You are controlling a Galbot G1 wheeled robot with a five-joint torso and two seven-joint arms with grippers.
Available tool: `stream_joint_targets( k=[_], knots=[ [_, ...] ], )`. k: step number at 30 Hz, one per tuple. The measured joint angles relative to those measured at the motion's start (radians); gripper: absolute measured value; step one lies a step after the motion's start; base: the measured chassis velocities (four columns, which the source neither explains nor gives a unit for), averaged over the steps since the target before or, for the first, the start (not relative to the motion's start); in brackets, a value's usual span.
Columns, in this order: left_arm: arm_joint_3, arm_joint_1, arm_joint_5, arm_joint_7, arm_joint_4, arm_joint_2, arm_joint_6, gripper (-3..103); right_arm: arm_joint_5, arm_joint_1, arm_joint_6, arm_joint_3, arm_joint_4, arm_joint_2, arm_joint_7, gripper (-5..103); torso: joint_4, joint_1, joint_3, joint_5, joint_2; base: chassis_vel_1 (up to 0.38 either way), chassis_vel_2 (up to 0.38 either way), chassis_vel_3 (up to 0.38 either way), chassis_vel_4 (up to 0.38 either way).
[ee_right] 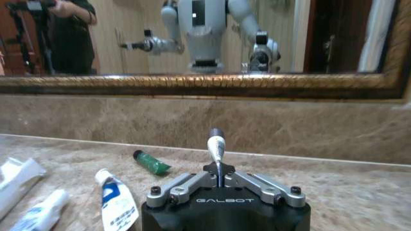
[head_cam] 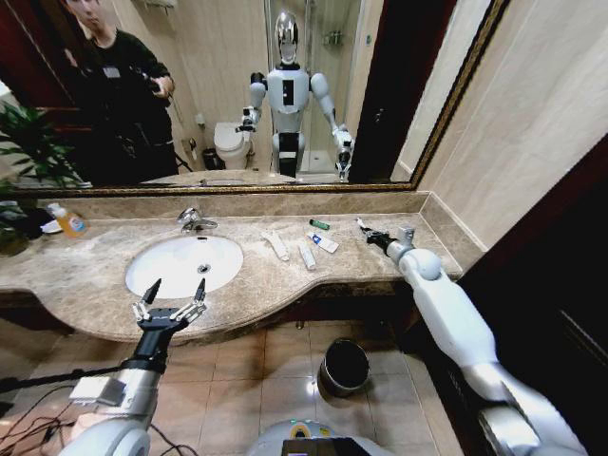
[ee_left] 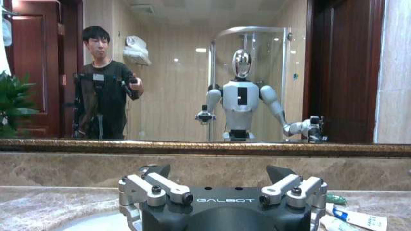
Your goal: Pick up the trash from the sink and place it in the trash bin.
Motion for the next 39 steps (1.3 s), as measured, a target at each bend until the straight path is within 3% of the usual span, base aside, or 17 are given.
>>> stream_joint_targets(
  k=[8,17,26,39],
  knots=[
    [0.000,0.000,0.000,0.000,0.000,0.000,0.000,100,0.031,-0.302,0.027,0.143,0.275,-0.045,0.013,1,-0.0006,0.000,0.000,-0.0003,0.000,0.000,0.000,0.000,0.000],
    [0.000,0.000,0.000,0.000,0.000,0.000,0.000,100,0.037,-0.585,0.094,0.224,0.411,0.023,-0.045,1,-0.0003,0.000,0.000,0.0001,0.000,0.000,0.000,0.000,0.000],
    [0.000,0.000,0.000,0.000,0.000,0.000,0.000,100,-0.091,-0.703,0.203,0.206,0.295,0.139,-0.141,1,-0.0002,0.000,0.000,-0.0004,0.000,0.000,0.000,0.000,0.000],
    [0.000,0.000,0.000,0.000,0.000,0.000,0.000,100,-0.304,-0.647,0.263,0.150,-0.022,0.312,-0.173,1,-0.0002,0.000,0.000,-0.0002,0.000,0.000,0.000,0.000,0.000]
  ],
)
